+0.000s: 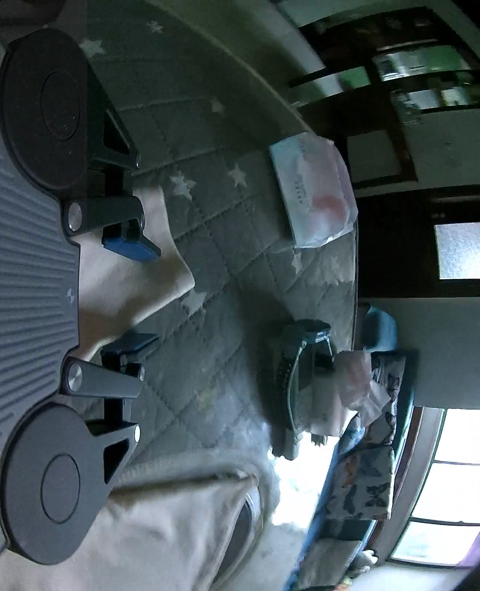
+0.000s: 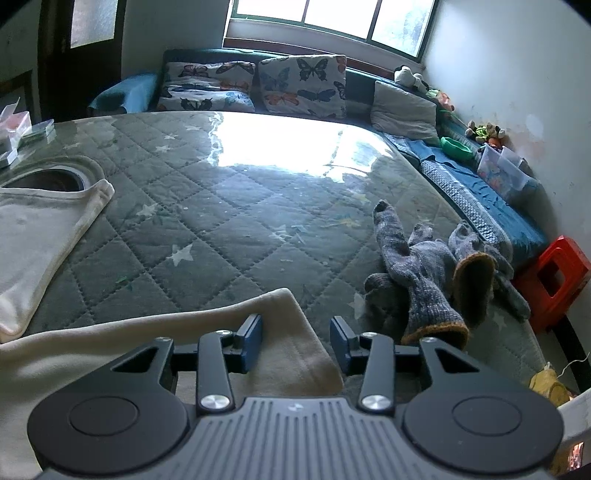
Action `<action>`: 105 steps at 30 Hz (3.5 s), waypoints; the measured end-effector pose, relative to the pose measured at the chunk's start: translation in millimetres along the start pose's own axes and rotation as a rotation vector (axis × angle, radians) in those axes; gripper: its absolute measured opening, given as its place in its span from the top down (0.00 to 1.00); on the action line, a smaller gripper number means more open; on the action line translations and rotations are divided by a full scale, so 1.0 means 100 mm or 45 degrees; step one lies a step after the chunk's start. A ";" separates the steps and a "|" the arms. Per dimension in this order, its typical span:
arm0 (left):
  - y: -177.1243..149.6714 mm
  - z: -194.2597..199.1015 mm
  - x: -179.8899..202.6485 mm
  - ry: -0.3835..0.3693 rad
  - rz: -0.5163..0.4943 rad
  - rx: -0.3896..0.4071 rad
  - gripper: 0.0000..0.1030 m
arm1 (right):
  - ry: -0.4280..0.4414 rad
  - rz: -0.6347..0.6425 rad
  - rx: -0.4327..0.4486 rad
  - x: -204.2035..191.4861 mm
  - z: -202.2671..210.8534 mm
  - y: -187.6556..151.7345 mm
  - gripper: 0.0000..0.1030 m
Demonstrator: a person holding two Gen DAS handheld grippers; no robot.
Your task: Fold clothes
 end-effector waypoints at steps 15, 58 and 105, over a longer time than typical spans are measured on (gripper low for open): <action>-0.41 0.68 -0.97 -0.157 0.329 0.326 0.93 | 0.276 0.147 0.076 -0.47 0.56 0.06 0.60; -0.63 0.47 -1.29 -0.080 0.404 0.250 0.95 | 1.127 0.999 -0.066 -3.79 1.44 -1.04 0.95; -0.63 1.37 0.75 -0.595 -0.483 0.360 0.52 | 0.824 0.174 -0.128 -1.41 0.94 -0.33 0.68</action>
Point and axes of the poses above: each gripper's, at about its wrist camera, not at the fingertips, and z roughly against the way its jaws point, x to its right, y to its top, the point moved 1 cm from there along -z, roughly the way its jaws point, and after that the axes turned 10 degrees about -z, right-handed, at the moved point
